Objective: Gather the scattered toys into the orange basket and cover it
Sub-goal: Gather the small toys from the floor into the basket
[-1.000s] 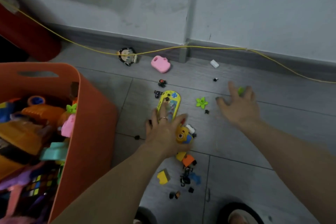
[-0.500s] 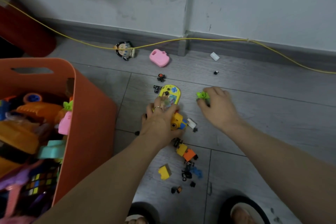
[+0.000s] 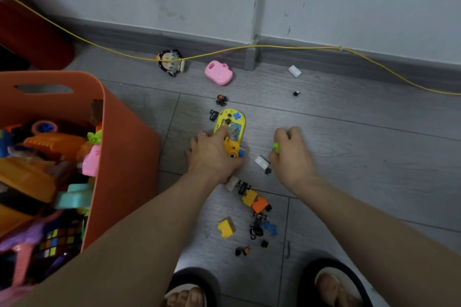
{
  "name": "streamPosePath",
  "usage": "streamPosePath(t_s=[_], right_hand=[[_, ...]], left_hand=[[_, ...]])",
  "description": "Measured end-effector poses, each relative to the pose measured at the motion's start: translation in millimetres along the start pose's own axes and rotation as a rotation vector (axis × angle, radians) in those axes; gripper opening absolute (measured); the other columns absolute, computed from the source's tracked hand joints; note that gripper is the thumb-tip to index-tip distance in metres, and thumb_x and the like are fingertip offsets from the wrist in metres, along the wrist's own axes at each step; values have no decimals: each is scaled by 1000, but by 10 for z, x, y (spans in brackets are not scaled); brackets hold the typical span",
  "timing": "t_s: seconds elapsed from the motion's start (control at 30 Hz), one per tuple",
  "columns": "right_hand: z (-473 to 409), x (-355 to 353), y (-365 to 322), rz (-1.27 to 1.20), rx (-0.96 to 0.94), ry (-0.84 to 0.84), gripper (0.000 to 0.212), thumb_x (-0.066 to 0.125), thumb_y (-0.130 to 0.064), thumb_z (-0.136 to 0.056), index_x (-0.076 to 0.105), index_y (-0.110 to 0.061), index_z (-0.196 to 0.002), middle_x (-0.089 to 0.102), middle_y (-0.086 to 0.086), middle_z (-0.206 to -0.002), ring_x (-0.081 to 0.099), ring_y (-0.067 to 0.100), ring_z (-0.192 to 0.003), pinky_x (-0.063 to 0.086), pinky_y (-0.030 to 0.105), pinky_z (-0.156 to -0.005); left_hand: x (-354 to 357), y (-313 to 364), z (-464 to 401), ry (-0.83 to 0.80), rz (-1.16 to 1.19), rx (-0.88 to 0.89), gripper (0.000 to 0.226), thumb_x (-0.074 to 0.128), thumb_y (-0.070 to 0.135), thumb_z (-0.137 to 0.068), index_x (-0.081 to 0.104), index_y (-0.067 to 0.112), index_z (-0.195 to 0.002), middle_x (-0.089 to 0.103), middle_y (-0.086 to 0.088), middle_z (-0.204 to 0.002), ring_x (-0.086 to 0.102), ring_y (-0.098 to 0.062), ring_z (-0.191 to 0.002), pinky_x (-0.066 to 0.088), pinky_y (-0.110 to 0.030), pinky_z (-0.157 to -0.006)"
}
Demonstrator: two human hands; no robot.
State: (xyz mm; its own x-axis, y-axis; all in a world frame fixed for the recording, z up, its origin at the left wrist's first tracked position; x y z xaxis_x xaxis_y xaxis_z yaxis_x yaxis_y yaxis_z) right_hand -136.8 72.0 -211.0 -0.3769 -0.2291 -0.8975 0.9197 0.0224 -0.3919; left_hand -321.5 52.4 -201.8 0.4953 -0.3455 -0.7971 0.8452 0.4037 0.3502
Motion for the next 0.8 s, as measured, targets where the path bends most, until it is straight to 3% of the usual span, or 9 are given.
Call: streamPosePath(t_s=[0.1,0.2,0.3,0.4,0.53,0.6,0.8], right_hand=[[27,-12,64,-252,126,33,13,56,-7,-88,53,-8,-101,45,11,-106,52,27,-80,45,35,-67],[36,-19,84,-415,203,20,19,55,-9,-89,60,-17,-106,47,6,-105,54,22,-76,43,29,-71],[109,55,-16,-305,41,-25,22,57,-12,-91,60,-15,-112,43,2,-106,48,15,-76,39,25,-74],[255,193,-130,-198,-143,-36,13,54,-21,-96,56,-13,-106,39,2,-104,46,17,-78,45,32,-72],[357,319,-203,-11,-290,-112,14,50,-24,-98,49,-13,-106,41,7,-106,50,25,-82,51,41,-66],[349,265,-217,-40,-260,-108,13,51,-21,-97,50,-11,-106,44,7,-106,51,25,-83,50,41,-68],[118,-288,-344,-406,109,26,10,61,-16,-91,59,-10,-98,61,9,-91,58,28,-84,44,34,-68]], left_hand=[[-1,5,-46,31,80,17,49,72,52,-61,40,38,-96,58,-3,-96,50,-31,-105,39,-38,-84],[13,28,-47,31,129,61,50,76,44,-62,37,36,-91,56,3,-85,52,-25,-93,34,-32,-78],[-4,-1,-12,57,206,57,48,78,40,-61,41,33,-90,59,-1,-89,55,-26,-92,38,-30,-70],[-35,-55,33,65,244,51,43,79,37,-62,47,31,-90,61,0,-85,58,-21,-83,43,-29,-62],[-124,-81,105,94,278,21,44,80,38,-63,55,27,-97,64,1,-84,60,-20,-83,55,-38,-73],[-207,-63,163,102,304,15,44,80,37,-65,58,25,-101,64,2,-84,61,-18,-83,55,-36,-74],[-774,169,399,181,364,58,39,78,40,-66,64,24,-98,67,6,-84,63,-17,-86,52,-29,-77]])
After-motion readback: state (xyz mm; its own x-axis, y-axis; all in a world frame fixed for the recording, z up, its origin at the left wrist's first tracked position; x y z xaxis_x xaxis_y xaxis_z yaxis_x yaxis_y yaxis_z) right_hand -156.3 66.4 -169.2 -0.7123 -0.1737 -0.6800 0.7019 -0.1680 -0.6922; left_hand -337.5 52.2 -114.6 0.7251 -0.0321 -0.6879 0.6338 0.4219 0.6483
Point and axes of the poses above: each hand's wrist, its own z-axis away from the middle knuckle, its own x-axis out of the palm, y = z × x, the point moved 6 cm from there along -z, towards the middle knuckle
